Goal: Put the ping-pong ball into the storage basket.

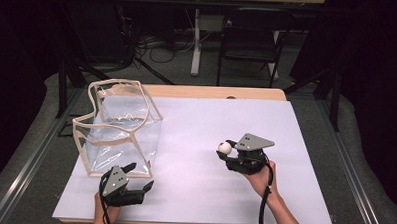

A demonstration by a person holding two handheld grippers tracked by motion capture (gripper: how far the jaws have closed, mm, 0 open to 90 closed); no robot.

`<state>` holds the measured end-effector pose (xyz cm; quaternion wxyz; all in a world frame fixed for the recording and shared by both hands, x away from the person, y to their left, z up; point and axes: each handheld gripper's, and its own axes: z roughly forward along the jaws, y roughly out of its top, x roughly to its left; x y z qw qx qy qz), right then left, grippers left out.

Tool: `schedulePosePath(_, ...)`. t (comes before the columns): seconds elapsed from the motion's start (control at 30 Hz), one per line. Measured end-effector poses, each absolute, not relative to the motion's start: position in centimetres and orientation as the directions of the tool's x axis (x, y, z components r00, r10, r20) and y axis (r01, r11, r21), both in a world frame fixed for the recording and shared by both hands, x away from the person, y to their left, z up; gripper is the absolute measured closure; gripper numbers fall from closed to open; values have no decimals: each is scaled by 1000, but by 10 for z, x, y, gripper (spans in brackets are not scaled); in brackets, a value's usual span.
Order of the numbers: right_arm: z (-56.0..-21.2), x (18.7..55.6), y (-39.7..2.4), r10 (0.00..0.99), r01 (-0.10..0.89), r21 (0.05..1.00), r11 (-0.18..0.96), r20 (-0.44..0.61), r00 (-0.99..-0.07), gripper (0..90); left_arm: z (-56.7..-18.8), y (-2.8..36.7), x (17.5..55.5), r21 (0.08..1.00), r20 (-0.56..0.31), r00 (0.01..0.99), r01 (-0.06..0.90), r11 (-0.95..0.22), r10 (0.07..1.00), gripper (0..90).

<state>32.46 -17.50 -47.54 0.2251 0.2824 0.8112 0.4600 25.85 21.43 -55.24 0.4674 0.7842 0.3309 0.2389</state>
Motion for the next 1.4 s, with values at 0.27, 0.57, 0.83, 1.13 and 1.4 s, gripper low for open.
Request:
schedulePosePath(0.27, -472, 330, -170, 658, 246, 871, 425, -111, -745, 508, -552, 215, 259, 891, 69, 668, 293, -348, 741, 160)
schedulePosePath(0.57, -466, 335, -164, 654, 237, 872, 428, -117, -748, 508, -552, 215, 259, 891, 70, 669, 291, -347, 740, 160)
schedulePosePath(0.83, -459, 340, -159, 650, 223, 877, 425, -124, -750, 508, -552, 215, 258, 891, 70, 670, 291, -348, 739, 160)
schedulePosePath(1.13, -447, 344, -154, 637, 199, 880, 432, -141, -757, 509, -552, 215, 258, 891, 69, 671, 291, -348, 739, 160)
schedulePosePath(1.4, -442, 351, -147, 629, 190, 878, 439, -149, -763, 509, -552, 215, 259, 891, 70, 671, 291, -349, 738, 160)
